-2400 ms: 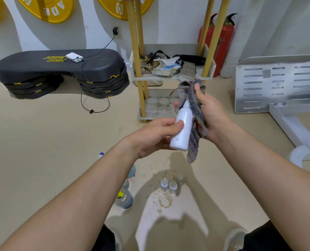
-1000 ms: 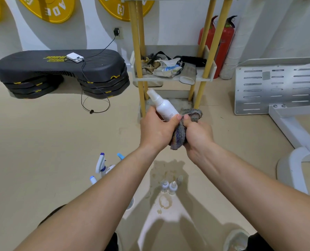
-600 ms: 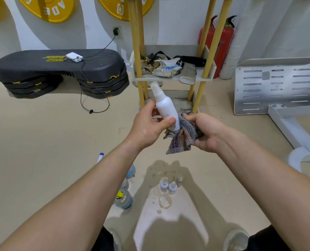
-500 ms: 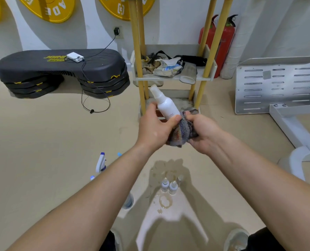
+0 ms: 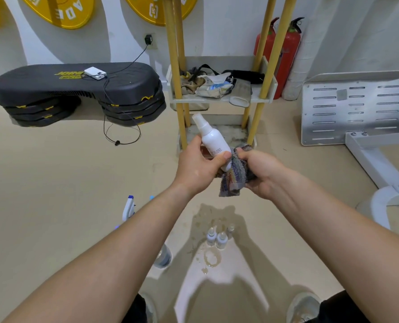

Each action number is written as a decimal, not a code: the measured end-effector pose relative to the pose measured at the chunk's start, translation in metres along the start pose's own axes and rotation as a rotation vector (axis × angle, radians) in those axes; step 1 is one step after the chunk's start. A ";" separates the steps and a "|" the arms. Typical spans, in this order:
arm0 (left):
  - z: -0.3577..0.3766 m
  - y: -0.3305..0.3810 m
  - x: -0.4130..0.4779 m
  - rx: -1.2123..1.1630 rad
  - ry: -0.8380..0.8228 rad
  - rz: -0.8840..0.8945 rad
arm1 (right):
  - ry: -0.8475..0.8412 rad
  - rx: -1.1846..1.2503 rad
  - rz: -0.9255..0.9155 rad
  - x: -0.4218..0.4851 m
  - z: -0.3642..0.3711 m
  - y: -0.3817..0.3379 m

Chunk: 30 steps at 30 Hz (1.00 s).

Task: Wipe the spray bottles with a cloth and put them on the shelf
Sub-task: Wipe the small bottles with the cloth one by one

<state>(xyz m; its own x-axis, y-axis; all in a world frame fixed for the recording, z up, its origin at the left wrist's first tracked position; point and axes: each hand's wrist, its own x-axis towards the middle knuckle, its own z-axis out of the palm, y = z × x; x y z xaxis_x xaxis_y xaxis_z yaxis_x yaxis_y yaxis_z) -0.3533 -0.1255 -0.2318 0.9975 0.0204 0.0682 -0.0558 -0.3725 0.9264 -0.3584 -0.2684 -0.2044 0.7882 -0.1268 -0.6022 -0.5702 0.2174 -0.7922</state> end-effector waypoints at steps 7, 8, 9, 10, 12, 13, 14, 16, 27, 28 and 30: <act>0.006 -0.003 -0.003 0.032 0.012 0.039 | 0.055 0.031 -0.072 0.009 0.005 0.013; 0.003 -0.003 -0.003 0.033 0.021 0.041 | 0.034 -0.008 -0.081 0.007 0.003 0.012; 0.000 -0.003 -0.003 0.031 0.035 0.038 | 0.026 -0.064 -0.101 0.004 0.001 0.012; -0.003 -0.003 -0.003 0.031 0.048 0.029 | 0.036 -0.145 -0.140 0.001 0.000 0.012; -0.008 -0.008 -0.005 0.015 0.049 -0.016 | 0.101 -0.368 -0.269 -0.007 -0.003 0.016; -0.010 -0.010 -0.008 -0.001 0.034 -0.047 | 0.133 -0.466 -0.331 -0.012 -0.003 0.020; -0.012 -0.013 -0.010 -0.007 0.011 -0.078 | 0.154 -0.528 -0.366 -0.014 -0.004 0.026; -0.014 -0.019 -0.017 0.048 -0.038 -0.111 | 0.125 -0.573 -0.329 -0.012 -0.002 0.042; 0.036 -0.145 -0.098 0.174 0.054 -0.509 | -0.033 -0.544 0.056 0.038 -0.006 0.185; 0.041 -0.158 -0.105 0.204 0.052 -0.536 | -0.044 -0.546 0.089 0.044 -0.007 0.199; 0.051 -0.185 -0.116 0.261 0.026 -0.581 | -0.049 -0.574 0.150 0.055 -0.011 0.227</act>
<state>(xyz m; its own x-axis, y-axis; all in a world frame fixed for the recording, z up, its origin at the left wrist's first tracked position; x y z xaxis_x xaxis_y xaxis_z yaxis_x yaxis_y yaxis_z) -0.4565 -0.1063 -0.4295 0.8602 0.3083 -0.4061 0.5098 -0.5073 0.6948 -0.4471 -0.2367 -0.4178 0.6913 -0.0875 -0.7173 -0.6995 -0.3302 -0.6338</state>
